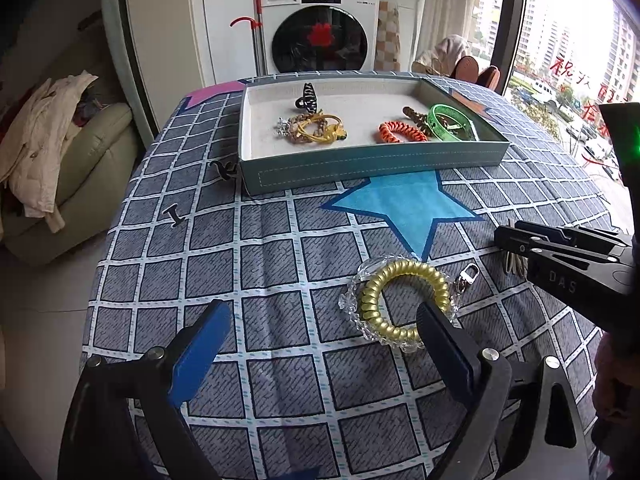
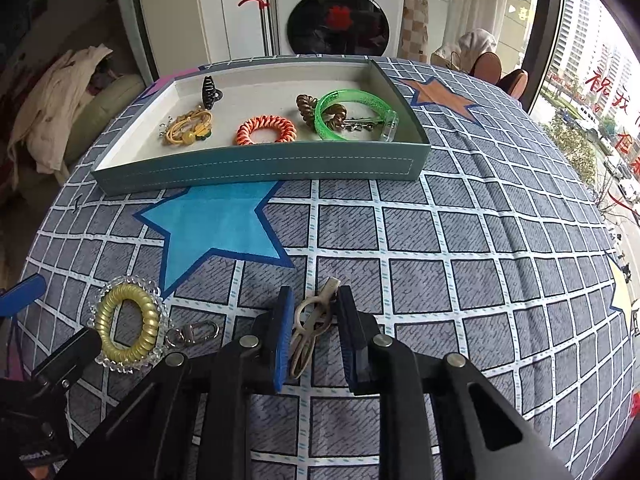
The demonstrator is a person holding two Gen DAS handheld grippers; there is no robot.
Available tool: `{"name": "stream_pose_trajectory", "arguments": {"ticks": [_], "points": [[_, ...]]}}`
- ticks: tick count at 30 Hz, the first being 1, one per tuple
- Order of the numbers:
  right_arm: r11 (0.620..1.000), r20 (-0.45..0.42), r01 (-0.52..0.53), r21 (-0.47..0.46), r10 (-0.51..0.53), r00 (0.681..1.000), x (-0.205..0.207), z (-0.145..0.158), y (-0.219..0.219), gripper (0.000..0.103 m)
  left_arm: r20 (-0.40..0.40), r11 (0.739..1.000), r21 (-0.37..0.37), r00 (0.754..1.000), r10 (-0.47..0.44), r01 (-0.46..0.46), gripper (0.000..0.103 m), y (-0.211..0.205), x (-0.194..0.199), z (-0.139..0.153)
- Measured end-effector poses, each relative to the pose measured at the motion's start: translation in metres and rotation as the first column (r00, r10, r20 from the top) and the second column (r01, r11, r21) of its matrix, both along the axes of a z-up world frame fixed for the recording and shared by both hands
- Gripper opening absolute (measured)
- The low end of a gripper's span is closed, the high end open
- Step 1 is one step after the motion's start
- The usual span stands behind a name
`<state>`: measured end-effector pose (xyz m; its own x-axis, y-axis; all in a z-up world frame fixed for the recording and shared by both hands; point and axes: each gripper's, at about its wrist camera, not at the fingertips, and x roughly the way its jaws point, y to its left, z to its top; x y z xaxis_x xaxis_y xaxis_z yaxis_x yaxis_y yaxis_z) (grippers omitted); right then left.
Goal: Organize jewelry
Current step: 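Grasp the beige key-shaped clip with the right tool while the left tool grasps the clear beaded bracelet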
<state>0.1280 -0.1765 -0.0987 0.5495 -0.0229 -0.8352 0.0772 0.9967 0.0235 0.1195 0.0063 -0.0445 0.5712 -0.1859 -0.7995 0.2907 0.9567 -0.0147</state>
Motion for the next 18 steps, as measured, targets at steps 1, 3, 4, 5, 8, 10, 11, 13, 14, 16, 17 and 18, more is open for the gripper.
{"name": "stream_pose_trajectory", "arguments": {"ticks": [1,3,4,5,8,10,11,13,14,16,17,18], "points": [[1.000,0.002,-0.004,-0.002,0.004,1.000,-0.002,0.000,0.000,0.023,0.001,1.000,0.000,1.000,-0.002,0.002,0.103,0.000,-0.001,0.000],[1.000,0.004,-0.012,0.001,0.012,1.000,-0.005,0.000,-0.001,0.023,0.009,1.000,-0.006,1.000,-0.014,0.014,0.103,-0.001,-0.005,0.002],[1.000,0.005,-0.014,0.004,0.014,1.000,-0.007,0.000,-0.001,0.023,0.012,1.000,-0.008,1.000,-0.020,0.020,0.103,-0.001,-0.006,0.003],[1.000,0.006,-0.015,0.007,0.014,1.000,-0.008,0.000,-0.002,0.023,0.015,1.000,-0.011,1.000,-0.028,0.028,0.103,-0.002,-0.007,0.003],[1.000,0.009,-0.017,0.025,0.016,1.000,-0.012,0.000,-0.004,0.023,0.009,0.999,-0.024,0.999,-0.043,0.043,0.096,-0.004,-0.006,0.005],[0.999,0.010,-0.015,0.050,0.015,1.000,-0.015,0.000,-0.007,0.023,-0.012,0.999,-0.033,0.999,-0.037,0.036,0.094,-0.002,0.002,0.003],[0.998,0.009,-0.015,0.060,0.014,1.000,-0.015,0.000,-0.008,0.023,-0.015,0.999,-0.036,0.999,-0.031,0.030,0.094,0.000,0.005,0.003],[0.997,0.008,-0.016,0.074,0.015,1.000,-0.016,0.000,-0.010,0.023,-0.019,0.999,-0.033,1.000,-0.018,0.018,0.094,0.006,0.012,0.002],[0.997,0.008,-0.017,0.077,0.017,1.000,-0.016,0.000,-0.010,0.023,-0.021,0.999,-0.030,1.000,-0.015,0.015,0.094,0.009,0.014,0.001],[0.996,0.010,-0.021,0.082,0.021,1.000,-0.016,0.000,-0.010,0.023,-0.028,1.000,-0.024,1.000,-0.013,0.013,0.094,0.014,0.018,0.000],[0.996,0.011,-0.022,0.084,0.022,1.000,-0.016,0.000,-0.009,0.023,-0.036,1.000,-0.019,0.999,-0.015,0.014,0.094,0.016,0.020,-0.002],[0.996,0.012,-0.023,0.086,0.022,1.000,-0.015,0.000,-0.009,0.023,-0.039,1.000,-0.010,0.999,-0.014,0.014,0.094,0.017,0.021,-0.005]]}}
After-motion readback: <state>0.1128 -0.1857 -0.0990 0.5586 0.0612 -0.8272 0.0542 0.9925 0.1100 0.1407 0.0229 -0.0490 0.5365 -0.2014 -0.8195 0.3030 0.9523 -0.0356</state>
